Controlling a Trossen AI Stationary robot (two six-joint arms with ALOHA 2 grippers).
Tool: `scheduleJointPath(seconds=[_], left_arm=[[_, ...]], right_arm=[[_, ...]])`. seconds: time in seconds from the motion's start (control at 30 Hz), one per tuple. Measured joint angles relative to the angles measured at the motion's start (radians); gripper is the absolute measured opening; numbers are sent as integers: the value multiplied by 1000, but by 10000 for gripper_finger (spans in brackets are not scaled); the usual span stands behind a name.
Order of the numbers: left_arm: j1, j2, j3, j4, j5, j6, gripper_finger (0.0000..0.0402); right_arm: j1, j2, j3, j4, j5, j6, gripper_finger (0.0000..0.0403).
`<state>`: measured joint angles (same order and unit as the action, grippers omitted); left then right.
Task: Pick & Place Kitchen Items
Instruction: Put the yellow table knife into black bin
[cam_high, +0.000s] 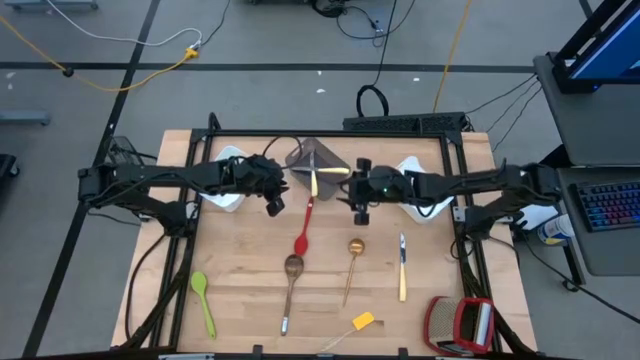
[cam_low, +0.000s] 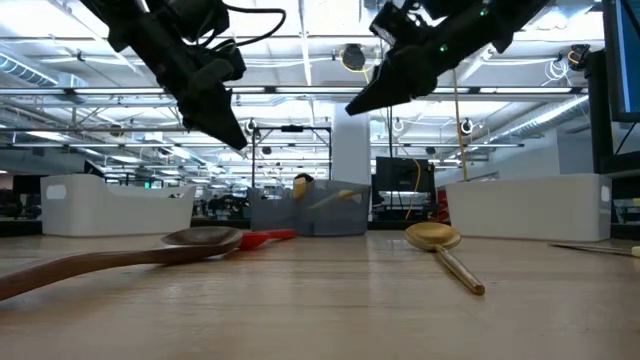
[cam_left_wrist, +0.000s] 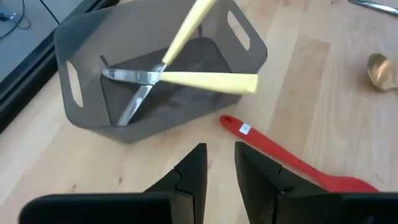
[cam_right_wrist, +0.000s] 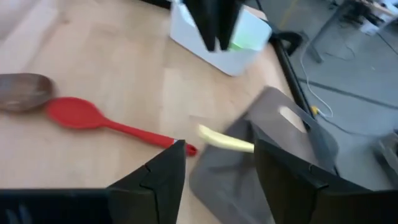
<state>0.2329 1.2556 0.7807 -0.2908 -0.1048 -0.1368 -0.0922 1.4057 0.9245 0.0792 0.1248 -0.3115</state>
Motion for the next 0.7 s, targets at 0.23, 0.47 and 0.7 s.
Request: scheduleJointPath(seconds=[0.23,0.47,0.7], left_arm=[[-18,0,0,2,-1,1,85],[-31,0,0,2,-1,2,85],[-32,0,0,3,-1,-4,85]], right_arm=[[93,0,0,-2,1,39,203],[185,0,0,-3,1,54,204],[251,0,0,-33,2,199,201]])
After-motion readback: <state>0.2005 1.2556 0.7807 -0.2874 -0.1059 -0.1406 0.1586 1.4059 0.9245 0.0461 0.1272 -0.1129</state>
